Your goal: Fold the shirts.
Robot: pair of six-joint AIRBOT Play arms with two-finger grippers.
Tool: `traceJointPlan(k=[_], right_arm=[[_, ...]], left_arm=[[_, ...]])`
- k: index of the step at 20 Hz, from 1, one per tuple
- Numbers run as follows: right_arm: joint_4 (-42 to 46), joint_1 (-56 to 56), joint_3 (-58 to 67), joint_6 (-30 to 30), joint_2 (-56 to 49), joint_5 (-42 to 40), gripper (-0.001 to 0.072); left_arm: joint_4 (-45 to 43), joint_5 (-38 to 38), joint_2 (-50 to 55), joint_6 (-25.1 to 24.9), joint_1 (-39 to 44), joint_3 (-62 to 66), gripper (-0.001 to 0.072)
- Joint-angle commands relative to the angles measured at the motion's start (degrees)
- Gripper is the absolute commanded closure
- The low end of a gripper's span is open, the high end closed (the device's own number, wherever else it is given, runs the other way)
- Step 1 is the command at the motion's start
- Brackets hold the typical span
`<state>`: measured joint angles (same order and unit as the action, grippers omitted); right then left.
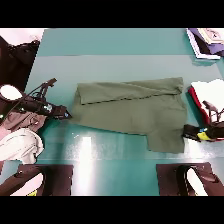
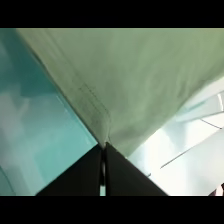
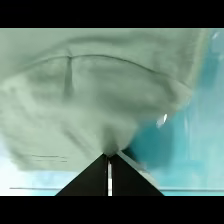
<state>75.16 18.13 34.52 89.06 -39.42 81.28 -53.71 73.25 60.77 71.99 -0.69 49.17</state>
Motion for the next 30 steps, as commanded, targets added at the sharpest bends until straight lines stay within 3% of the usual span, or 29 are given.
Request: traceJointPlan(k=[1,5,9,20,28,29,30], right_arm=[[-0.63,-0.07,8.28,0.04,-0.85,1.16,0.0698],[-0.39,-4.39,18.12,-0.22,-9.77,-2.56,0.0698],[0.04,-8.72,27.89,-0.2,-20.39,-8.52,0.0698],[0.02,-9.09,51.36,-0.22,-43.1,-15.47,0.0698],[-0.13,-12.2,55.82,-1.07,-51.82,-19.69,0.0695],[-0.15,-12.68,55.84,-1.05,-52.5,-20.41,0.0692],[-0.17,-13.0,55.84,-1.05,-53.16,-20.74,0.0685]], left_arm=[[-0.02,-1.38,-1.07,-0.5,-0.02,2.84,0.0683],[-0.11,-7.54,-1.07,-0.5,-0.02,3.56,0.0683],[-0.09,-18.88,-1.07,-0.42,-0.02,3.56,0.0683],[1.88,-43.43,5.2,-0.37,-0.02,3.58,0.0683],[4.83,-45.4,17.79,-0.2,-0.02,11.93,0.0682],[5.07,-45.33,19.21,0.33,-0.02,13.31,0.0641],[5.09,-45.35,20.26,1.25,-0.02,14.34,0.0387]])
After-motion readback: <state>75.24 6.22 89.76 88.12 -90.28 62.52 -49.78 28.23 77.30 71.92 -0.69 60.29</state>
